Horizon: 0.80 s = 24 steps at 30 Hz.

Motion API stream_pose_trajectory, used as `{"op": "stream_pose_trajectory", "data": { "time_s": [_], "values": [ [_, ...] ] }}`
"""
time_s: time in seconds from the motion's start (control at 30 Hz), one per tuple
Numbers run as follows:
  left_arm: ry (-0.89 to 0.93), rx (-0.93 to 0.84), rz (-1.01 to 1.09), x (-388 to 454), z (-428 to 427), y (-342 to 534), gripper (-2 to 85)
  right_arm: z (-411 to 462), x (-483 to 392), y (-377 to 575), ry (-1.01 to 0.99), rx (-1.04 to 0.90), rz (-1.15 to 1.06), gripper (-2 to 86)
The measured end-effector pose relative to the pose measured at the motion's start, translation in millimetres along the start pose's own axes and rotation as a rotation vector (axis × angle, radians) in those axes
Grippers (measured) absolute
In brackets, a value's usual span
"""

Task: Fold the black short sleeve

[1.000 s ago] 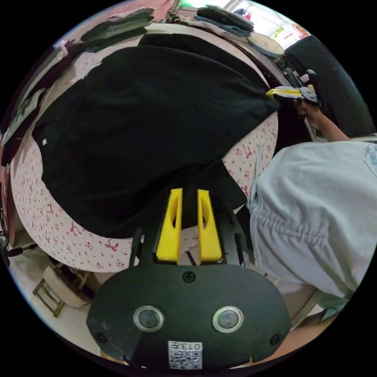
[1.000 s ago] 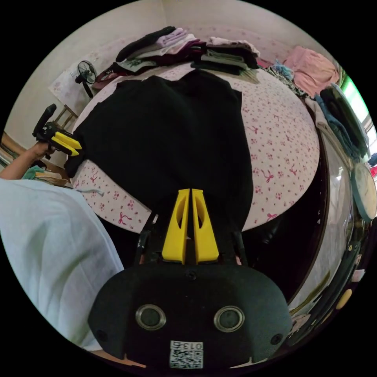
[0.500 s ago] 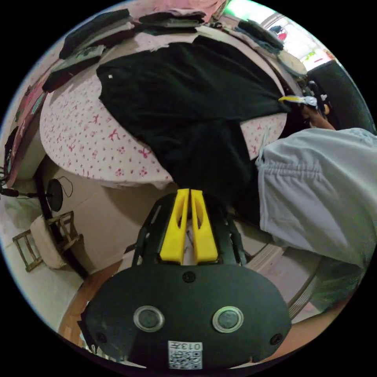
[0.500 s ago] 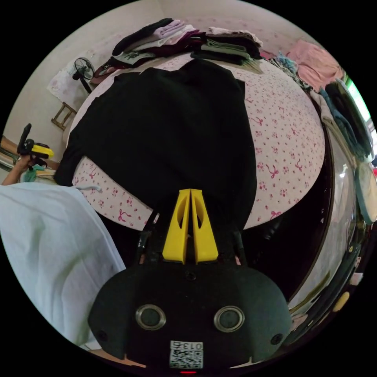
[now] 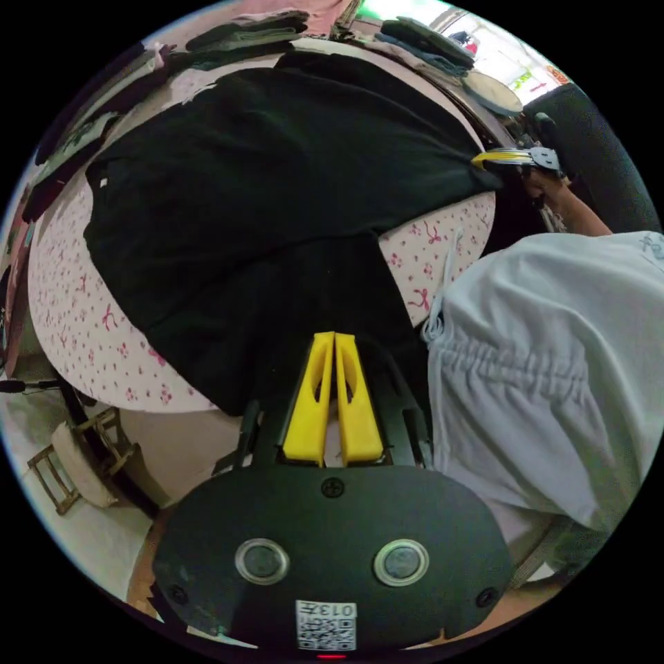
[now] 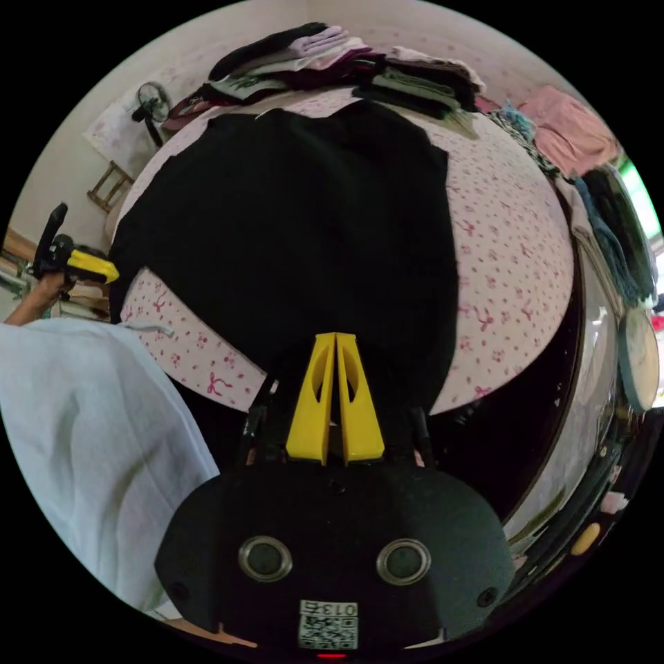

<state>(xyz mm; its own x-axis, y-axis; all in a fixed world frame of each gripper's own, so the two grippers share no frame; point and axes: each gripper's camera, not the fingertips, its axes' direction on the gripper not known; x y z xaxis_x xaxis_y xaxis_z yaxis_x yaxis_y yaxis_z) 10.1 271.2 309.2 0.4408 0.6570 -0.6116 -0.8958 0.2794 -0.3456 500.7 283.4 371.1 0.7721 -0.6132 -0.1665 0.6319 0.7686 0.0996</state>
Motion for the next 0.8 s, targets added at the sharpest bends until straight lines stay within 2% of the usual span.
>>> {"op": "stream_pose_trajectory", "data": {
  "time_s": [0.07,0.17,0.23,0.33,0.4,0.53,0.6,0.8],
  "values": [
    [-0.031,0.039,-0.088,-20.6,-13.4,6.5,0.2,-8.3,21.7,-7.4,-0.013,0.061,0.075,0.4],
    [-0.038,0.217,-0.244,-62.4,-48.4,3.3,0.7,-20.1,46.2,-34.5,0.013,0.129,0.112,1.4],
    [-0.021,0.365,-0.341,-96.8,-75.4,-14.6,2.1,-29.1,57.1,-61.5,0.005,0.182,0.106,2.6],
    [-0.002,0.448,-0.422,-139.7,-97.5,-54.5,6.7,-38.8,68.0,-119.6,-0.025,0.246,0.061,5.3],
    [-0.019,0.445,-0.427,-161.1,-107.4,-85.3,8.5,-38.6,71.9,-159.3,-0.055,0.258,0.032,6.9],
    [-0.234,0.366,-0.417,-200.9,-127.7,-159.7,13.9,-27.8,71.7,-247.1,-0.091,0.253,-0.063,8.7],
    [-0.266,0.339,-0.427,-219.0,-132.1,-184.3,15.7,-20.0,69.3,-280.4,-0.095,0.237,-0.107,9.7],
    [-0.199,0.235,-0.428,-265.0,-121.9,-234.6,15.1,23.3,56.0,-362.0,-0.113,0.074,-0.229,10.9]
  ]
}}
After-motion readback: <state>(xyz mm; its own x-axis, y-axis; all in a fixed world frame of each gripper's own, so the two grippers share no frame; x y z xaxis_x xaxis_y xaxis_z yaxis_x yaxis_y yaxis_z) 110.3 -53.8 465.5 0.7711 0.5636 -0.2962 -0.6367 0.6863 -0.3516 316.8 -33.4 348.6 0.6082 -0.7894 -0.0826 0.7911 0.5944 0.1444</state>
